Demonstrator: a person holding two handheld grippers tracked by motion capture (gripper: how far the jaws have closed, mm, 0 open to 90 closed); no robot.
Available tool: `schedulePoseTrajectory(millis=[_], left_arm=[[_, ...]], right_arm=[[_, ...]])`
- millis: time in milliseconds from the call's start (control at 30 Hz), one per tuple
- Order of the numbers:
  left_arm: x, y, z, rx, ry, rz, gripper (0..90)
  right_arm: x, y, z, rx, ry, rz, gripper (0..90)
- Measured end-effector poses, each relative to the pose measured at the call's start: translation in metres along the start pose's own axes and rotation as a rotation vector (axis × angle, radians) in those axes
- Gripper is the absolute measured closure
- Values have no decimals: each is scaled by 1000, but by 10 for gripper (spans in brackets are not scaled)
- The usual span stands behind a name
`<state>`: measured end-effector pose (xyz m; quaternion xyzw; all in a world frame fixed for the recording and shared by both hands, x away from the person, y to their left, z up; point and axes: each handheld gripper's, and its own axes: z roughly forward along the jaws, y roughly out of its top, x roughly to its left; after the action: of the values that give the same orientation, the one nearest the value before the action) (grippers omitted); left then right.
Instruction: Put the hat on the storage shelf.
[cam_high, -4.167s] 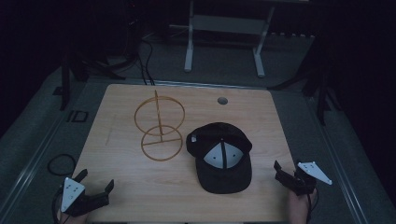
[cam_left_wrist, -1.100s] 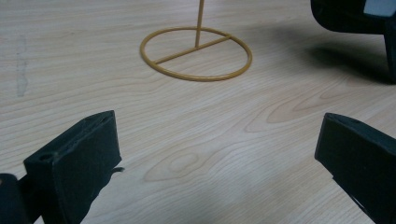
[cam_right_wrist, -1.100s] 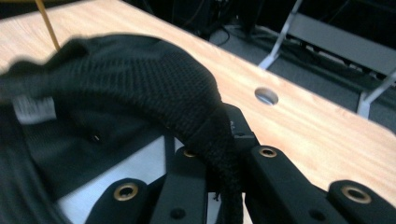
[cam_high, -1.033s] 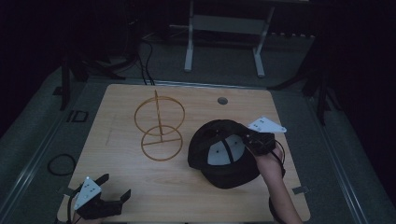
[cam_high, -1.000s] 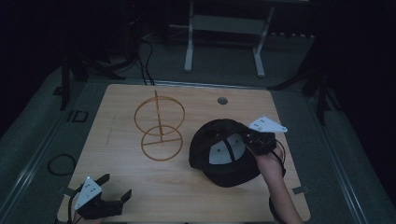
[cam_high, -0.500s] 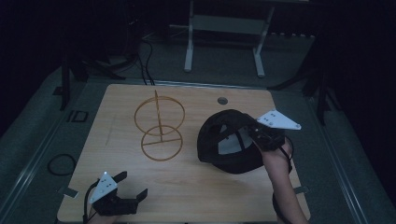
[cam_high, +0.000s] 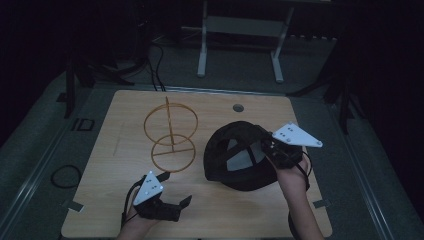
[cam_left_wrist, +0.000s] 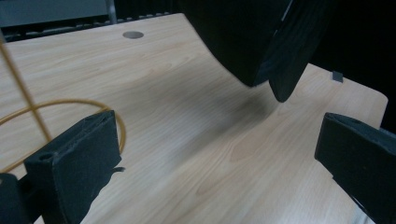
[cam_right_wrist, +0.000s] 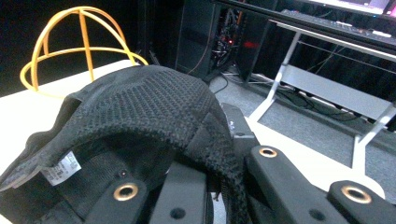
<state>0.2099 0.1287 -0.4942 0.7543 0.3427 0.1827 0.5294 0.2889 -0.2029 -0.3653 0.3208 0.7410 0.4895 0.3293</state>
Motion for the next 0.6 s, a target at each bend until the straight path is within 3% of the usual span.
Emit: schedulePoseTrajectory(millis=[100,367,600], left_arm=[[-3,9,16,6,-17,13,19],[-8,30,38,-9,-36,43,49],[-10,46,54,-27,-11,45,133]], right_arm=[[1,-1,1,-1,8,2,884],[6,-2,3,-6,23,5,883],[8,-1,4,-5,36,-2,883]])
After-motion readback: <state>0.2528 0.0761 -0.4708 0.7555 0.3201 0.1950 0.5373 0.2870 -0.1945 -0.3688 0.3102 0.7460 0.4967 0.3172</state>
